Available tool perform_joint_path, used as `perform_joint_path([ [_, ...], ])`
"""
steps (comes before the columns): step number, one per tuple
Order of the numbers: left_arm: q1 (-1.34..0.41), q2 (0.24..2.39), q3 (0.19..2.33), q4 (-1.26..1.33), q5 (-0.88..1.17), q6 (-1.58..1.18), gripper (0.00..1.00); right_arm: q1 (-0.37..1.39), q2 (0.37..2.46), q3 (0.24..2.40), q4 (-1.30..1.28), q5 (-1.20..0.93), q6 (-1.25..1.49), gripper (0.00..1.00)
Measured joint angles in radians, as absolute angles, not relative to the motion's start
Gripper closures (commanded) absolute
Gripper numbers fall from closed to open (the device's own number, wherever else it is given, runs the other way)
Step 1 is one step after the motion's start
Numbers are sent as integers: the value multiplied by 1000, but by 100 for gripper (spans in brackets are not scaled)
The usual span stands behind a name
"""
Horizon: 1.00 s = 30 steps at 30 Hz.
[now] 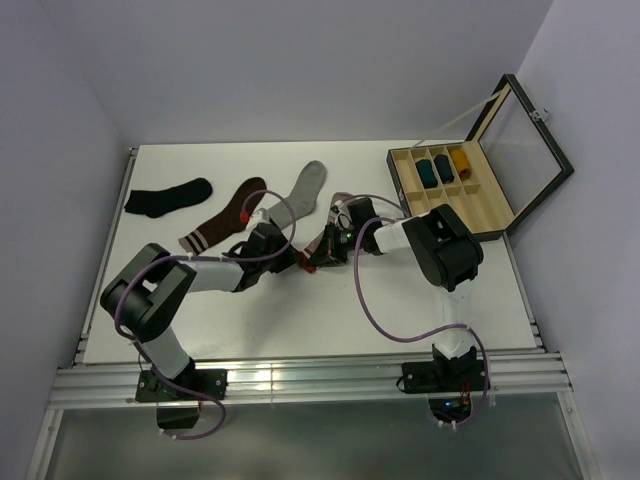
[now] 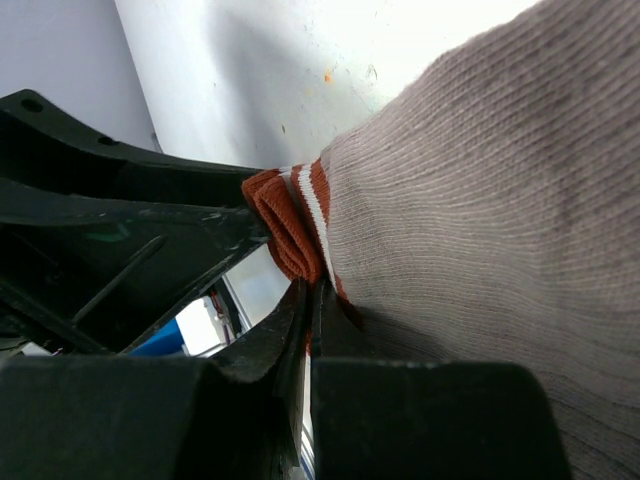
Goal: Roll the socks
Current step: Roll the sock at the center of the board.
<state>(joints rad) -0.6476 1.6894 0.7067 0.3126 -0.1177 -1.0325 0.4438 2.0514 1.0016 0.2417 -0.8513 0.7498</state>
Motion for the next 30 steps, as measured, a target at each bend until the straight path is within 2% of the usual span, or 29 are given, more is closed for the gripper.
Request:
perform_joint_path([
  [12,-645,1745,743,330,-102,-1034,77,443,2051,1002,240,-847,749,97],
  [14,-645,1746,750,319,-102,-1034,83,443,2051,1002,239,-847,746,94],
  [17,-645,1750,773,278,-109,-1036,89,443,2050,1002,237,-846,741,83],
  [22,-651,1767,835,194,-128,-1037,92,448,1991,1002,184,-772,686,60],
  [30,-674,1769,902,59,-200,-1034,93,529,1774,977,75,-493,525,57],
])
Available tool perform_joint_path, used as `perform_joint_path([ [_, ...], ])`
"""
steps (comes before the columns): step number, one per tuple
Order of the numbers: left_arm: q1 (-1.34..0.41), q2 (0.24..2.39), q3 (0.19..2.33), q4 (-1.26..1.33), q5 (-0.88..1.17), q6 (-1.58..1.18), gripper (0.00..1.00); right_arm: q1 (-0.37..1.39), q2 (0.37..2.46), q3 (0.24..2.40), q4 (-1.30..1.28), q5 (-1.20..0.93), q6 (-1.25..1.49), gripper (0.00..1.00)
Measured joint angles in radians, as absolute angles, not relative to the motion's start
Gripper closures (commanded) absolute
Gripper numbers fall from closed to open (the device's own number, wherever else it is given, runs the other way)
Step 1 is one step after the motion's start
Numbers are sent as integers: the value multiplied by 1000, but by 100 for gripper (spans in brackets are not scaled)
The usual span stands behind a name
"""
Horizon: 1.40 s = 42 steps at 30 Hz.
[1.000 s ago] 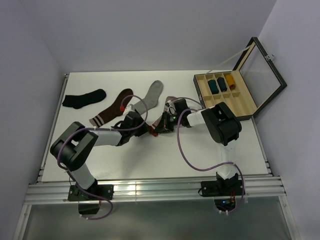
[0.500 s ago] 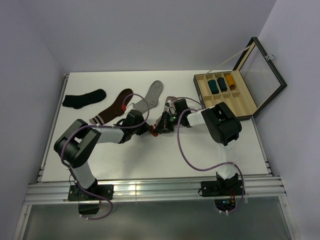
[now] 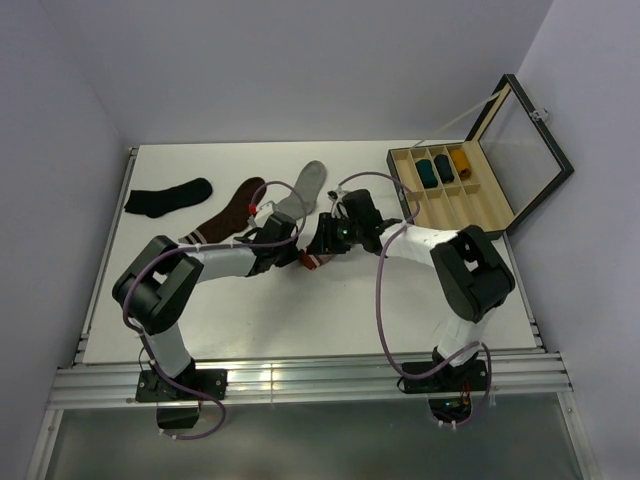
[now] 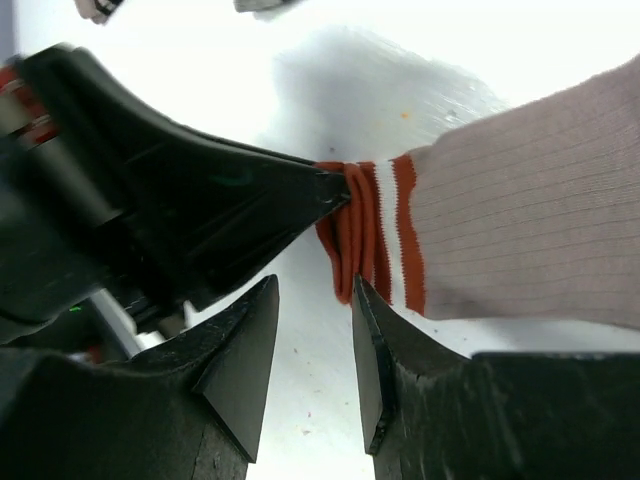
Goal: Roll the socks
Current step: Roll the sock at the center of the board.
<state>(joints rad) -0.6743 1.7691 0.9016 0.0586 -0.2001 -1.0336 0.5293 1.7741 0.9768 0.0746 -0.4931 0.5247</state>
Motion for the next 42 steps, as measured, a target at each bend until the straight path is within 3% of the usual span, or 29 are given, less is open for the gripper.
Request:
perform_joint_path([
  [10,-692,1771,994,-124,-253,-1032,93,675,1703,924,51,-260,400,58],
  [24,-694,1799,1052,-220,-262,-1032,93,686,1773,926,67,-230,377,66],
  [30,-695,1813,1076,-247,-265,-1031,91,685,1794,936,75,-241,385,90],
  [35,-695,1813,1077,-251,-280,-1031,79,664,1814,943,84,-279,427,100],
  [42,-695,1806,1060,-229,-286,-1032,65,590,1864,963,88,-419,533,100],
])
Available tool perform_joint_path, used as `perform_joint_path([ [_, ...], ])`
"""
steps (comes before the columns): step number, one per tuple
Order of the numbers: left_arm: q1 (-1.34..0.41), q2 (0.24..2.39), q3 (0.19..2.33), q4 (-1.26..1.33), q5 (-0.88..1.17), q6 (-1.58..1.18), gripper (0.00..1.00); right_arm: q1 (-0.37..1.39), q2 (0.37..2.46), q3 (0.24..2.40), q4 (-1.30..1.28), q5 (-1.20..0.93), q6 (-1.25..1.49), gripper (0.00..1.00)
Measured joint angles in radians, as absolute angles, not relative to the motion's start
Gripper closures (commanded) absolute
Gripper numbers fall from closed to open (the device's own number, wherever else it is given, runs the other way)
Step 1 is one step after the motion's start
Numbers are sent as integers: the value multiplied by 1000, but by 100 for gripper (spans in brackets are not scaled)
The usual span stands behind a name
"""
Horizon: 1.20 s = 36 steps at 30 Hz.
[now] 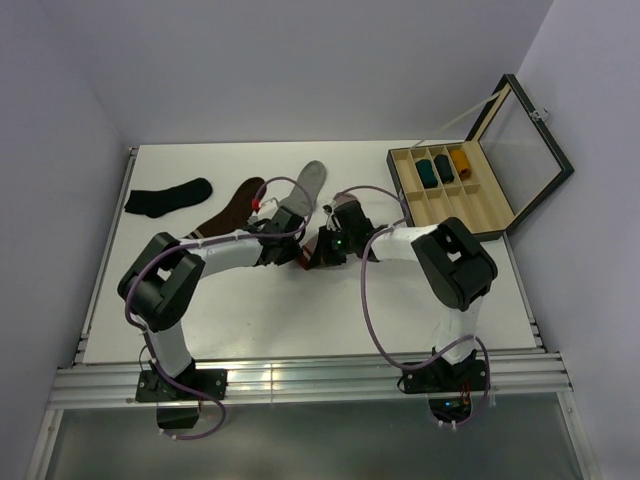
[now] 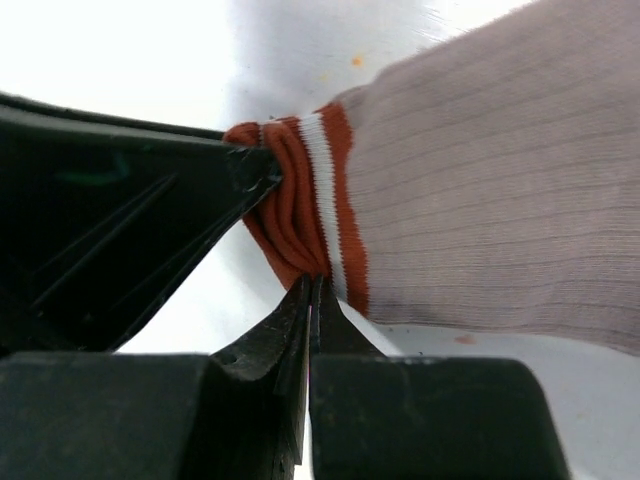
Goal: Roll the socks
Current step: Roll the sock at the center of the board.
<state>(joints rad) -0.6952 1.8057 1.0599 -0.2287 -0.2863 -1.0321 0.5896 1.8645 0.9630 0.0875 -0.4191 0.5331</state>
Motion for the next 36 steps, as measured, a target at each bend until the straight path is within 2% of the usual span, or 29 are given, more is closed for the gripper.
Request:
perform_joint_path([
  [7,-695,1727,975,-167,-283,-1033,37,516,1918,976,101,-571,618,100],
  [11,-694,1650,879,-76,-267,-1041,34,492,1938,976,116,-627,653,100],
  [15,-686,1594,775,34,-244,-1049,36,471,1953,975,127,-668,678,100],
  [16,-683,1584,752,59,-237,-1052,42,466,1956,974,128,-675,684,100],
  [21,-659,1575,682,154,-206,-1061,53,452,1970,974,141,-709,702,100],
  [36,-616,1690,714,297,-128,-1047,56,439,1987,974,160,-746,724,100],
])
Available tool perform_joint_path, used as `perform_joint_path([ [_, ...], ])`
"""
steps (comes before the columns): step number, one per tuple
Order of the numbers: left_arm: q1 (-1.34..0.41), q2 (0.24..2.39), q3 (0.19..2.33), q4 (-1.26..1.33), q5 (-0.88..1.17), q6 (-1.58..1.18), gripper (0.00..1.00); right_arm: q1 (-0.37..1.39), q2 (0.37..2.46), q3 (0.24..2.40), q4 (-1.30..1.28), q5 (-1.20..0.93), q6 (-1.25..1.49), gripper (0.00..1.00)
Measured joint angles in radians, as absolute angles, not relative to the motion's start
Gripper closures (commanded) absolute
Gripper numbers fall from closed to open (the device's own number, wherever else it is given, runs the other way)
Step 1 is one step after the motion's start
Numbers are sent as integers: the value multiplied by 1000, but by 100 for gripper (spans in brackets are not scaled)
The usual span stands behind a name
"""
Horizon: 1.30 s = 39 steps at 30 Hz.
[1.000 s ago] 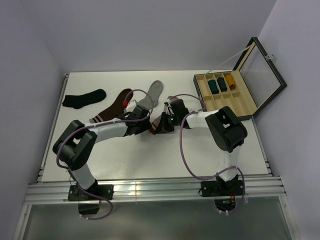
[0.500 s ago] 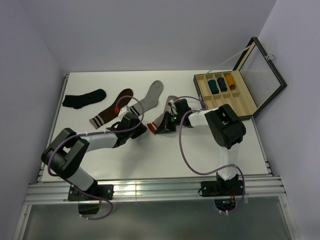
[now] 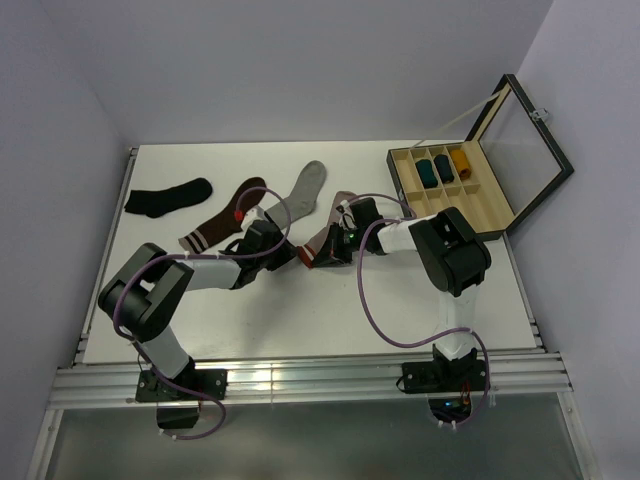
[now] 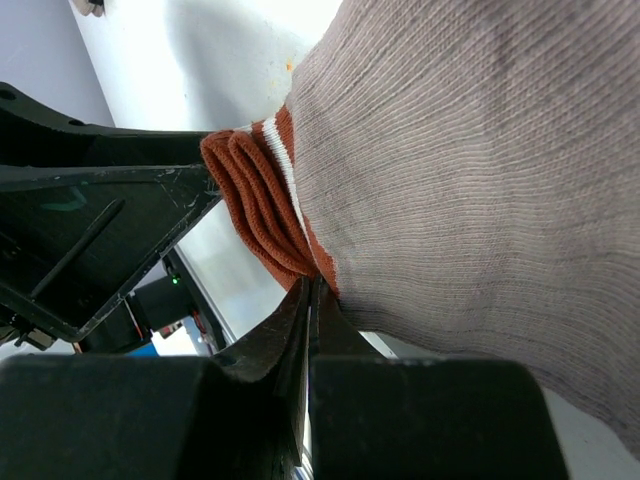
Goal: Roll the socks
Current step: Roll the sock at the center of the board.
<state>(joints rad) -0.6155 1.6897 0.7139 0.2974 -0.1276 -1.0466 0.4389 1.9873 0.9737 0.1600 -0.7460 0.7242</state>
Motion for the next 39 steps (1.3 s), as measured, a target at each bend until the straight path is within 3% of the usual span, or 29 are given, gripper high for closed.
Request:
perform_joint_path([
  [8,-616,1703,715,328,-103,-1036,54,438,1988,974,160,-748,725,100],
  [19,-616,1752,764,317,-98,-1037,68,438,1988,974,160,-748,725,100],
  [22,-616,1756,769,313,-97,-1037,60,438,1988,974,160,-748,725,100],
  [24,-616,1755,770,319,-93,-1037,48,438,1988,974,160,-748,725,100],
  [28,-616,1730,756,333,-93,-1037,39,438,1988,974,160,-748,725,100],
  [39,-590,1672,625,430,-70,-1045,60,438,1988,972,163,-749,724,100],
])
